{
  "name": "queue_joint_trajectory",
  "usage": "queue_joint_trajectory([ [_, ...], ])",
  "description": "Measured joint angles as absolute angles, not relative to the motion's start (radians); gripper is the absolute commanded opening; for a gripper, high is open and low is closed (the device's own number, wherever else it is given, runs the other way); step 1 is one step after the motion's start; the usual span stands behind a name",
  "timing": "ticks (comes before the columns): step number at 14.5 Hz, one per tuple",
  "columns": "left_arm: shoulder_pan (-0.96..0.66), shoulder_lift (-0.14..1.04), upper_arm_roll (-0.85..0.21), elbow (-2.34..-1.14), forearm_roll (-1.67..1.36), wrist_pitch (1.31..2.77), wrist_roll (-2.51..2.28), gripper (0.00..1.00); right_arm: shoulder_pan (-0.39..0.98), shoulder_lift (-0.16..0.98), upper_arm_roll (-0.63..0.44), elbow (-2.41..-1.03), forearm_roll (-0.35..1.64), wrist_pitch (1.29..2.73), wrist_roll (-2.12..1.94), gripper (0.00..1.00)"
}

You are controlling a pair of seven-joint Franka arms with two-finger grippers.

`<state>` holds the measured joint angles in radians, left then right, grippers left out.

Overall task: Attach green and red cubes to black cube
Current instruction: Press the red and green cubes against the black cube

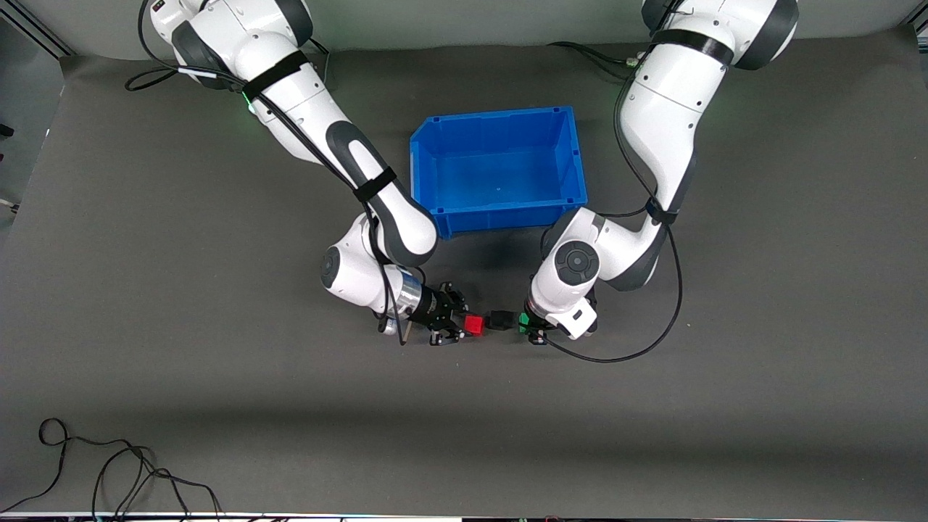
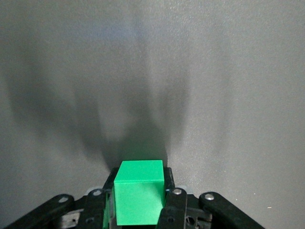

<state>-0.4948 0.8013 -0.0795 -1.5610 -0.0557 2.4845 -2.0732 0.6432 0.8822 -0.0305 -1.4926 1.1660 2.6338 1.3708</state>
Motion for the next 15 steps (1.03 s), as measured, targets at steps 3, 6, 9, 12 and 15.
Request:
queue_joint_trajectory([
  [3,-0.504,0.802,-0.080,-1.554,-0.059,2.485,-2.087,0.00,0.658,0.889,-0.030,-1.494,1.166,2.634,1.371,0.00],
  [6,-0.508,0.802,-0.080,-1.542,-0.062,2.485,-2.099,0.00,0.666,0.896,-0.031,-1.502,1.167,2.648,1.371,0.00],
  [9,-0.518,0.805,-0.080,-1.538,-0.068,2.485,-2.103,0.00,0.673,0.896,-0.031,-1.503,1.167,2.651,1.371,0.00],
  [12,-0.529,0.815,-0.080,-1.534,-0.077,2.485,-2.105,0.00,0.673,0.896,-0.031,-1.503,1.167,2.651,1.371,0.00],
  [15,-0.530,0.817,-0.080,-1.534,-0.080,2.485,-2.105,0.00,0.674,0.896,-0.031,-1.503,1.167,2.651,1.362,0.00],
])
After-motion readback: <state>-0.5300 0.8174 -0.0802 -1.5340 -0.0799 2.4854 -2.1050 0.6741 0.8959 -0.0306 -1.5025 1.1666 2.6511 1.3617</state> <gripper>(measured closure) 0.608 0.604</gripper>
